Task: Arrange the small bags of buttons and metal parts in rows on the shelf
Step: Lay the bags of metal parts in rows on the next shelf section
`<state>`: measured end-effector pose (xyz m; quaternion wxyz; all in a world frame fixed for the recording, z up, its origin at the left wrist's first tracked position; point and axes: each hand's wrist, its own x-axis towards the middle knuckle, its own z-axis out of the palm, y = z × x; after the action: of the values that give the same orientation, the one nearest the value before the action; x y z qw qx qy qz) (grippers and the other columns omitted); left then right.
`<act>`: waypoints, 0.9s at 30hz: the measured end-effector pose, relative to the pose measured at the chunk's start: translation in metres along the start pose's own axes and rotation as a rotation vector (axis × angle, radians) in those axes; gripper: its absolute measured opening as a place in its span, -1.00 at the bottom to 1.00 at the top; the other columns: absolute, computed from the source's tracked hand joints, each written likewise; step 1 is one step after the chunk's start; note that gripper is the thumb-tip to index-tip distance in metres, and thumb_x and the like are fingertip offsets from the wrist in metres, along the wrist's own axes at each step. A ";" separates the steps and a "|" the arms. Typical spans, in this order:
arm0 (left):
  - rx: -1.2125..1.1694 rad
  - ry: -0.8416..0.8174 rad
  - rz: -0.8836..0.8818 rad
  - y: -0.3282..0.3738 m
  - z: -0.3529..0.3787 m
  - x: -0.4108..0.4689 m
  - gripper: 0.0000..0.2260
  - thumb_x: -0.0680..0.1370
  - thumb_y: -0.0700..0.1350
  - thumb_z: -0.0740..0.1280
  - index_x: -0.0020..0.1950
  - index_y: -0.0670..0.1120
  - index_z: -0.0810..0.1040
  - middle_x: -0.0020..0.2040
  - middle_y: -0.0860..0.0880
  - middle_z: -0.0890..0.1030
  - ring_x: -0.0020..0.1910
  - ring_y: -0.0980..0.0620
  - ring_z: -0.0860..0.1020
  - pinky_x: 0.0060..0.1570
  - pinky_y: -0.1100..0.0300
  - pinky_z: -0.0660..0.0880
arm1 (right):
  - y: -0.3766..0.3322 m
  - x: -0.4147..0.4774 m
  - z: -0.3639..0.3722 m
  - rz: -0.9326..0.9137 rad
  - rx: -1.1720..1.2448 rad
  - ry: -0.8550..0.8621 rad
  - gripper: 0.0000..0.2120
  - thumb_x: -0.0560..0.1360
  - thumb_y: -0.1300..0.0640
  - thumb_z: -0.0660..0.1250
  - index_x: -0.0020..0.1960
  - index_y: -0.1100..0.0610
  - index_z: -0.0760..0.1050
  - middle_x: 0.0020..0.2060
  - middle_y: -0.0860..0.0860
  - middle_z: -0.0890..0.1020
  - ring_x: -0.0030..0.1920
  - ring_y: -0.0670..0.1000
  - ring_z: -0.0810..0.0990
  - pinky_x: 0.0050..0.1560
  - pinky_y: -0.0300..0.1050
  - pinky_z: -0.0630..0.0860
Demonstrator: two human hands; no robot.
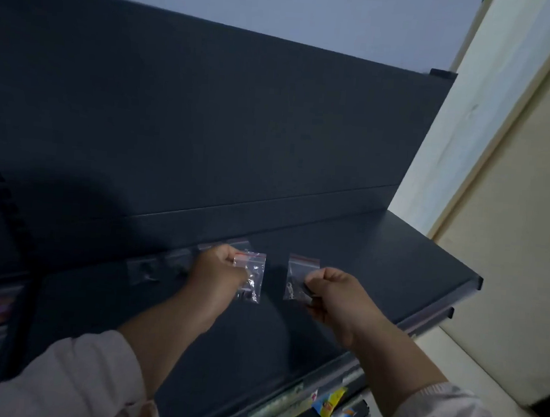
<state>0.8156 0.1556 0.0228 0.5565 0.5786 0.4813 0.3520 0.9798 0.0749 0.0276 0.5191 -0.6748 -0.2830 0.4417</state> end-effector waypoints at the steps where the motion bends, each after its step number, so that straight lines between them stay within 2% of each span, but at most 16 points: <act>1: 0.022 0.024 0.009 -0.002 0.009 0.009 -0.84 0.44 -0.37 0.29 -0.15 -0.11 0.54 -0.30 -0.09 0.58 -0.39 0.02 0.46 -0.35 0.18 0.35 | -0.002 0.015 -0.006 0.000 -0.014 -0.018 -0.82 0.55 0.26 0.21 -0.21 0.14 0.45 -0.35 0.07 0.52 -0.35 -0.03 0.48 -0.30 -0.17 0.47; 3: 0.072 0.085 0.022 -0.005 0.027 0.029 -0.83 0.43 -0.35 0.28 -0.14 -0.10 0.55 -0.25 -0.09 0.61 -0.35 0.02 0.49 -0.34 0.19 0.37 | -0.006 0.045 -0.017 0.006 -0.044 -0.057 -0.84 0.55 0.28 0.21 -0.20 0.15 0.45 -0.35 0.08 0.51 -0.35 -0.02 0.47 -0.23 -0.13 0.48; 8: 0.163 0.259 0.004 -0.009 0.073 0.076 -0.78 0.41 -0.36 0.27 -0.22 -0.03 0.52 -0.28 0.03 0.61 -0.33 0.08 0.52 -0.30 0.23 0.43 | -0.014 0.123 -0.041 0.046 -0.158 -0.169 -0.83 0.56 0.26 0.21 -0.20 0.13 0.44 -0.39 0.03 0.49 -0.42 -0.06 0.43 -0.38 -0.20 0.44; 11: 0.271 0.297 -0.028 -0.011 0.091 0.100 -0.81 0.43 -0.31 0.25 -0.14 -0.04 0.56 -0.23 0.01 0.63 -0.23 0.02 0.58 -0.19 0.18 0.49 | -0.016 0.163 -0.051 0.076 -0.197 -0.223 -0.84 0.55 0.23 0.23 -0.20 0.09 0.45 -0.34 0.00 0.49 -0.34 -0.07 0.46 -0.34 -0.22 0.48; 13: 0.339 0.326 -0.044 -0.012 0.100 0.112 -0.81 0.46 -0.29 0.23 -0.09 -0.04 0.56 -0.20 0.00 0.63 -0.20 0.03 0.59 -0.20 0.20 0.49 | -0.017 0.184 -0.054 0.102 -0.213 -0.262 -0.85 0.55 0.21 0.24 -0.19 0.08 0.45 -0.31 -0.01 0.50 -0.30 -0.07 0.46 -0.34 -0.23 0.48; 16: 0.408 0.357 -0.070 -0.011 0.112 0.125 -0.81 0.49 -0.27 0.21 -0.08 -0.02 0.54 -0.21 0.03 0.61 -0.22 0.09 0.56 -0.30 0.26 0.44 | -0.018 0.207 -0.055 0.117 -0.244 -0.311 -0.86 0.56 0.23 0.22 -0.17 0.09 0.45 -0.28 0.02 0.51 -0.30 -0.07 0.47 -0.33 -0.24 0.49; 20: 0.449 0.387 -0.072 -0.011 0.122 0.140 -0.81 0.48 -0.29 0.22 -0.08 -0.02 0.53 -0.19 0.01 0.61 -0.16 0.02 0.58 -0.20 0.22 0.46 | -0.021 0.224 -0.052 0.071 -0.308 -0.365 -0.80 0.57 0.23 0.22 -0.23 0.11 0.41 -0.36 0.04 0.46 -0.37 -0.06 0.42 -0.26 -0.18 0.50; 23: 0.540 0.373 -0.082 -0.010 0.126 0.144 -0.81 0.48 -0.25 0.24 0.01 -0.02 0.51 -0.12 0.01 0.60 -0.06 -0.01 0.57 -0.12 0.21 0.45 | -0.020 0.235 -0.053 -0.092 -0.491 -0.355 -0.84 0.54 0.23 0.24 -0.21 0.09 0.45 -0.33 0.01 0.51 -0.29 -0.03 0.50 -0.21 -0.12 0.52; 25: 0.683 0.367 -0.067 -0.011 0.128 0.143 -0.71 0.49 -0.23 0.26 0.19 -0.04 0.47 0.04 -0.02 0.56 0.06 -0.01 0.53 -0.05 0.25 0.38 | -0.019 0.240 -0.056 -0.292 -0.708 -0.341 -0.91 0.52 0.19 0.26 0.00 0.07 0.51 -0.14 -0.01 0.60 -0.09 0.01 0.57 -0.06 -0.16 0.49; 27: 0.824 0.388 -0.005 -0.013 0.129 0.141 -0.58 0.49 -0.23 0.27 0.35 -0.07 0.36 0.21 -0.08 0.48 0.20 -0.04 0.45 0.10 0.26 0.32 | -0.015 0.244 -0.060 -0.454 -0.895 -0.311 -0.71 0.52 0.15 0.27 0.23 0.07 0.46 0.10 0.00 0.57 0.10 0.03 0.56 0.06 -0.22 0.41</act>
<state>0.9760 0.2485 -0.0253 0.1801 0.6738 0.6781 0.2315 1.1441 0.2572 -0.0272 0.2142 -0.6787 -0.6569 0.2490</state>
